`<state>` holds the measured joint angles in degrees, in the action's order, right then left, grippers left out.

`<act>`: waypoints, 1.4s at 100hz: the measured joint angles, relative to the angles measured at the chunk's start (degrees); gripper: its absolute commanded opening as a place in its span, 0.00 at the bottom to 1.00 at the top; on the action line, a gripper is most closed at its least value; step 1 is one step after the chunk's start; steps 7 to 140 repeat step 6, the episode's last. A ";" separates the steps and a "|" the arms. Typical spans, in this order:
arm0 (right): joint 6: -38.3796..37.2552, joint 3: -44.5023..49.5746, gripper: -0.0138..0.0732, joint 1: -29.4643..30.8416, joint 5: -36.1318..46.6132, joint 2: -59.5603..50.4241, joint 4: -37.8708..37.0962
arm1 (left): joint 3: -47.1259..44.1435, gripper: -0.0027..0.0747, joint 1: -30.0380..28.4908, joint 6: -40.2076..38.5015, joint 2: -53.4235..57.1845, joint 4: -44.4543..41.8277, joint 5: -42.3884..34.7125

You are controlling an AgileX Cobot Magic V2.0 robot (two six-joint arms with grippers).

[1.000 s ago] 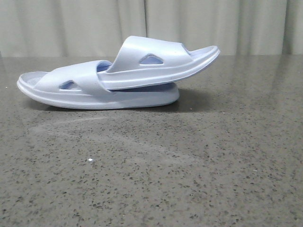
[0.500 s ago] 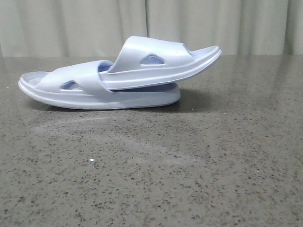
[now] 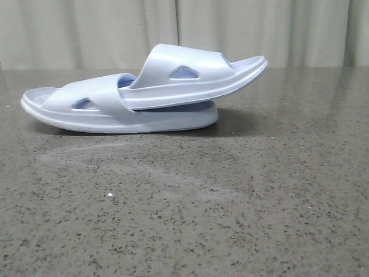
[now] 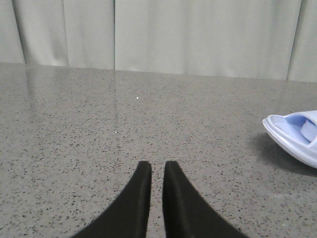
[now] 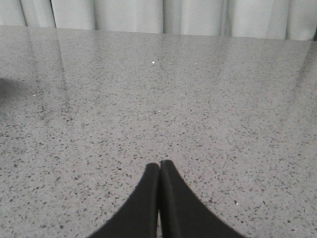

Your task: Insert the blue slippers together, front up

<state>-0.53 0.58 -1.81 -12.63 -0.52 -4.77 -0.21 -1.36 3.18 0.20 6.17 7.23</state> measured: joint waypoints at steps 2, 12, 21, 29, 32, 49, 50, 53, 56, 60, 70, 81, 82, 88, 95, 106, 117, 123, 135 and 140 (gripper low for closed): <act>0.00 0.00 0.07 0.00 0.00 0.00 0.00 | 0.00 0.05 0.00 0.00 0.00 0.00 0.00; 0.00 0.00 0.07 0.00 0.00 0.00 0.00 | 0.00 0.05 0.00 0.00 0.00 0.00 0.00; 0.00 0.00 0.07 0.00 0.00 0.00 0.00 | 0.00 0.05 0.00 0.00 0.00 0.00 0.00; 0.00 0.00 0.07 0.00 0.00 0.00 0.00 | 0.00 0.05 0.00 0.00 0.00 0.00 0.00; 0.00 0.00 0.07 0.00 0.00 0.00 0.00 | 0.00 0.05 0.00 0.00 0.00 0.00 0.00; 0.00 0.00 0.07 0.00 0.00 0.00 0.00 | 0.00 0.05 0.00 0.00 0.00 0.00 0.00; 0.00 0.00 0.07 0.00 0.00 0.00 0.00 | 0.00 0.05 0.00 0.00 0.00 0.00 0.00; 0.00 0.00 0.07 0.00 0.00 0.00 0.00 | 0.00 0.05 0.00 0.00 0.00 0.00 0.00; 0.00 0.00 0.07 0.00 0.00 0.00 0.00 | 0.00 0.05 0.00 0.00 0.00 0.00 0.00; 0.00 0.00 0.07 0.00 0.00 0.00 0.00 | 0.00 0.05 0.00 0.00 0.00 0.00 0.00; 0.00 0.00 0.07 0.00 0.00 0.00 0.00 | 0.00 0.05 0.00 0.00 0.00 0.00 0.00; 0.00 0.00 0.07 0.00 0.00 0.00 0.00 | 0.00 0.05 0.00 0.00 0.00 0.00 0.00; 0.00 0.00 0.07 0.00 0.00 0.00 0.00 | 0.00 0.05 0.00 0.00 0.00 0.00 0.00; 0.00 0.00 0.07 0.00 0.00 0.00 0.00 | 0.00 0.05 0.00 0.00 0.00 0.00 0.00; 0.00 0.00 0.07 0.00 0.00 0.00 0.00 | 0.00 0.05 0.00 0.00 0.00 0.00 0.00; 0.00 0.00 0.07 0.00 0.00 0.00 0.00 | 0.00 0.05 0.00 0.00 0.00 0.00 0.00; 0.00 0.00 0.07 0.00 0.00 0.00 0.00 | 0.00 0.05 0.00 0.00 0.00 0.00 0.00; 0.00 0.00 0.07 0.00 0.00 0.00 0.00 | 0.00 0.05 0.00 0.00 0.00 0.00 0.00; 0.00 0.00 0.07 0.00 0.00 0.00 0.00 | 0.00 0.05 0.00 0.00 0.00 0.00 0.00; 0.00 0.00 0.07 0.00 0.00 0.00 0.00 | 0.00 0.05 0.00 0.00 0.00 0.00 0.00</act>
